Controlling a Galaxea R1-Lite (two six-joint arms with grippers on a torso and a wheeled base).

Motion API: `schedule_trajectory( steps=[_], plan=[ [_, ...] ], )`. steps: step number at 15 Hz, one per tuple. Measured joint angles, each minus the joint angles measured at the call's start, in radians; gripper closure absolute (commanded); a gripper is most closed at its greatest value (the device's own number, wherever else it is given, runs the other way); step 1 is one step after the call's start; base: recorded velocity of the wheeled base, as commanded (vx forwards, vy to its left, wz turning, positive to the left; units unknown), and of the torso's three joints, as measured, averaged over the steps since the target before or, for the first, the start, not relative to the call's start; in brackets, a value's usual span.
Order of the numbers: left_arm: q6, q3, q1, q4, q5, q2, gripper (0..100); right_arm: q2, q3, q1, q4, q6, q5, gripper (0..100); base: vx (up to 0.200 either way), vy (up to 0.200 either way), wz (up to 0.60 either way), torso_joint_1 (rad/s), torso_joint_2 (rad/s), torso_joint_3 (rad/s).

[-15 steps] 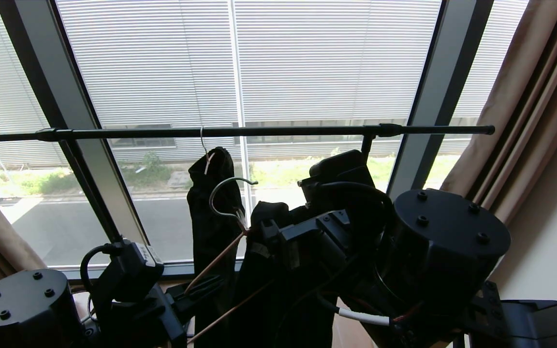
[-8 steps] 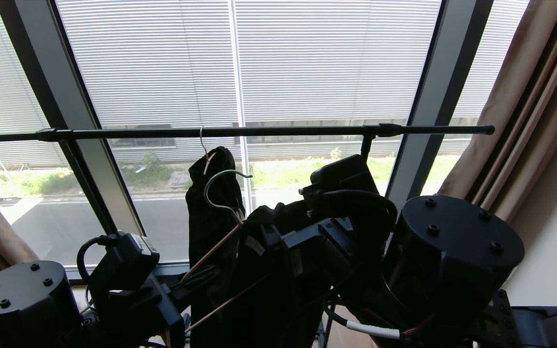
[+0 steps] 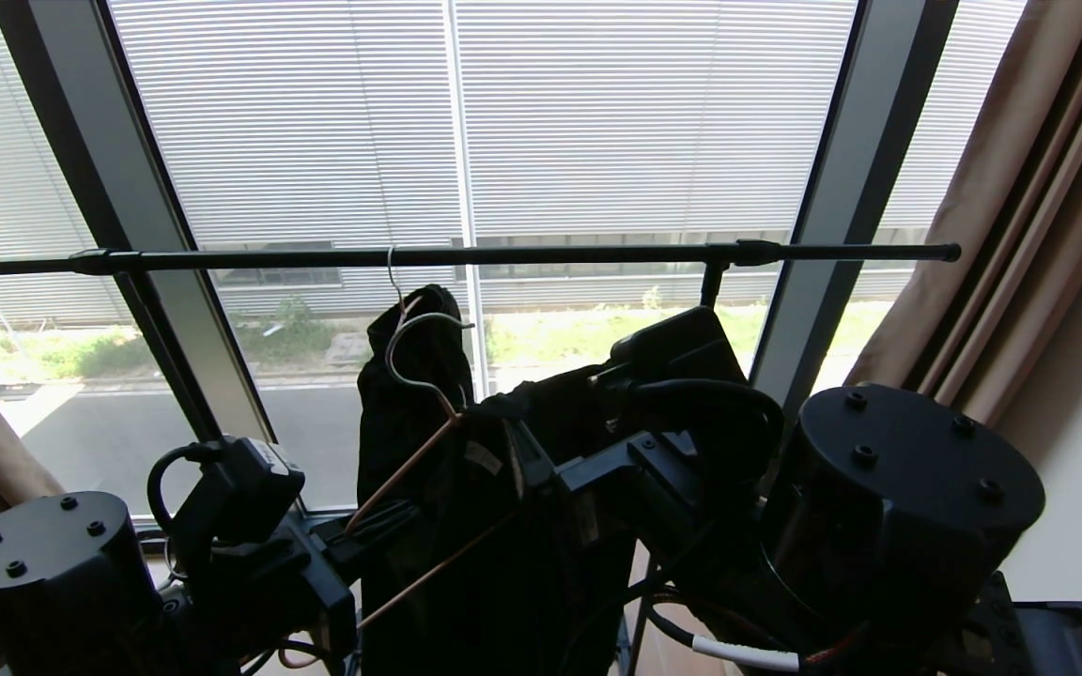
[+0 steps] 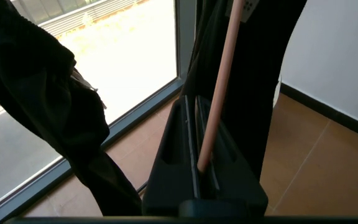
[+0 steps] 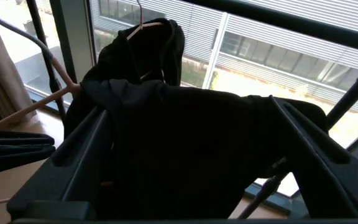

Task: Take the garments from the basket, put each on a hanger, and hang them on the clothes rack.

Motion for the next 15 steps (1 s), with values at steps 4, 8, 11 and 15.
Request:
schedule_trajectory(
  steps=[4,8,11,15],
  plan=[
    [-0.001,-0.006,0.011,0.000,0.000,0.002,100,-0.005,0.022,0.000,0.001,-0.022,0.010,0,0.000,0.000,0.00,0.000,0.00,0.000],
    [-0.009,-0.007,0.014,0.000,0.000,0.001,100,-0.010,0.054,0.000,0.001,-0.034,0.048,0,0.000,0.000,0.00,0.000,0.00,0.000],
    [-0.002,0.003,0.016,0.000,-0.004,0.001,100,-0.016,0.090,-0.020,-0.001,-0.044,0.153,0,0.000,0.000,0.00,0.000,0.00,0.000],
    [0.017,0.005,0.039,0.001,-0.009,0.001,100,-0.078,0.175,-0.146,0.003,-0.167,0.343,0,0.000,0.000,0.00,0.000,0.00,0.000]
  ],
)
